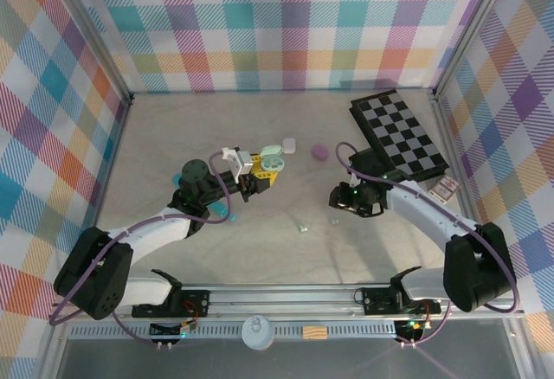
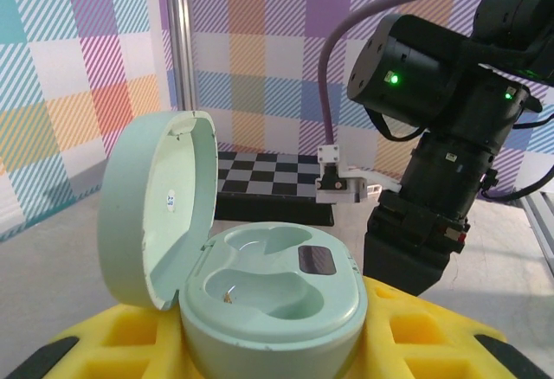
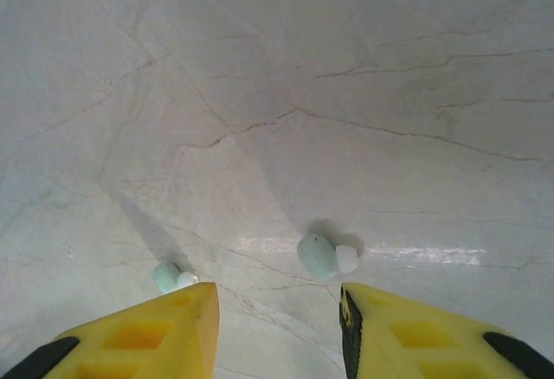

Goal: Insert the wireless bluetooth earbuds into the charging case

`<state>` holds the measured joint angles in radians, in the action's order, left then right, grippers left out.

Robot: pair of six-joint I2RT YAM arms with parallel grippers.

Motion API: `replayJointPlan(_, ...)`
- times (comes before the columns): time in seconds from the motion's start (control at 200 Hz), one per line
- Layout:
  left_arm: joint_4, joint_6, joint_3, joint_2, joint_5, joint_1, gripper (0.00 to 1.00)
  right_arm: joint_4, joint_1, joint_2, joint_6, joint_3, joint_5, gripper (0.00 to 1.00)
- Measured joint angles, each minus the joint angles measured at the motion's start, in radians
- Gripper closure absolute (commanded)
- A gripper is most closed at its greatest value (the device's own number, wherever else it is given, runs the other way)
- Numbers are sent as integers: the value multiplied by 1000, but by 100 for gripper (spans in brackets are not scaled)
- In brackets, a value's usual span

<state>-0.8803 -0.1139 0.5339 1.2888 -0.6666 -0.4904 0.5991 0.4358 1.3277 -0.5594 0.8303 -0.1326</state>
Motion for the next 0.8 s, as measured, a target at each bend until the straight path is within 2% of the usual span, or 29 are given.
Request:
replayJointPlan(0.24, 26, -7, -5, -37, 33, 5, 69, 164, 194, 199, 117, 195, 211, 65)
replayJointPlan(0.435, 69, -8, -45, -143, 71, 65, 69, 268, 318, 339, 169, 280, 380, 68)
replayJointPlan(0.63, 97, -7, -51, -183, 107, 110, 69, 328, 383, 431, 207, 311, 489, 69)
replayJointPlan(0.8, 101, -6, -54, -191, 116, 134, 69, 346, 386, 468, 237, 336, 539, 70)
